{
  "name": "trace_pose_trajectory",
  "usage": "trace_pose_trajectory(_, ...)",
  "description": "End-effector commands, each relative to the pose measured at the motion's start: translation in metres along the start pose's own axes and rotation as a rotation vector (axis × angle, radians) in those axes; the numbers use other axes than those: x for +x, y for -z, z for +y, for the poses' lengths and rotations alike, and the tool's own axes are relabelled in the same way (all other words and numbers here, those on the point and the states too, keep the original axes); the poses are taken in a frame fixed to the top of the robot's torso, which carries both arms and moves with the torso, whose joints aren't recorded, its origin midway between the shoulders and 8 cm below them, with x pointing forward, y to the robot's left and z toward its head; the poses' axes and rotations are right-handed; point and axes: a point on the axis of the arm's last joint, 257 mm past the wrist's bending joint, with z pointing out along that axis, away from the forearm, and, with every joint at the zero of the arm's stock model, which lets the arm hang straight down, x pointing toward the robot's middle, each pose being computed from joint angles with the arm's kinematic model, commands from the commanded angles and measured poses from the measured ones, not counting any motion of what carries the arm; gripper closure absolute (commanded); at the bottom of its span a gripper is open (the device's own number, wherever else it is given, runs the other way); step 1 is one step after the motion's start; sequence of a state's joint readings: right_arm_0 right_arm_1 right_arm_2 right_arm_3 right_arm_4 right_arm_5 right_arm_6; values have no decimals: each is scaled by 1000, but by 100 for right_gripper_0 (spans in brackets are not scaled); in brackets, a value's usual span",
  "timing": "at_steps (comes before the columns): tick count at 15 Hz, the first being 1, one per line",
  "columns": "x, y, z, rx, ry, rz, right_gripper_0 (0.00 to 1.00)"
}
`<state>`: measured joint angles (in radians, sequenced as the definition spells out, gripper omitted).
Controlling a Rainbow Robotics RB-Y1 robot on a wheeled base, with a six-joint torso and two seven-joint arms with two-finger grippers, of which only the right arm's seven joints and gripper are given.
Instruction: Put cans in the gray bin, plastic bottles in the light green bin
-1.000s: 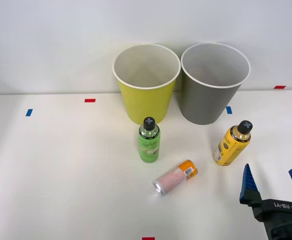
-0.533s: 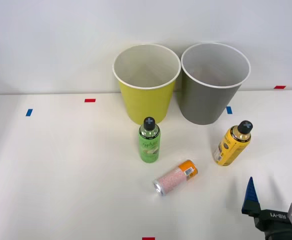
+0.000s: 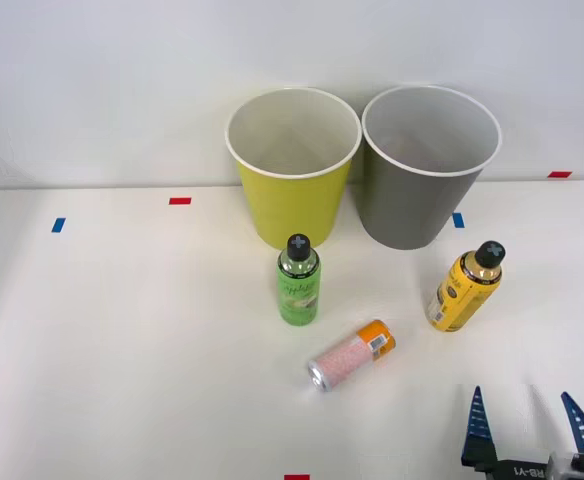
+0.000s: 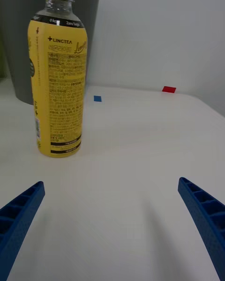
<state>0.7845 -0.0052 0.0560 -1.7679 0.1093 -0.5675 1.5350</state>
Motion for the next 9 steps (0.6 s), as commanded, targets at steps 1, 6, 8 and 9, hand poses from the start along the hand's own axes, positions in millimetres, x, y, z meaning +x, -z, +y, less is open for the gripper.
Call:
trace_pose_trajectory(1, 7, 8, 23, -84, -33, -16, 1)
trace_pose_trajectory(6, 4, 12, 41, -159, -58, -25, 2)
trace_pose_trajectory(8, 0, 18, 51, -173, -71, -36, 2)
trace_pose_trajectory(9, -1, 19, 53, -175, -78, -41, 1)
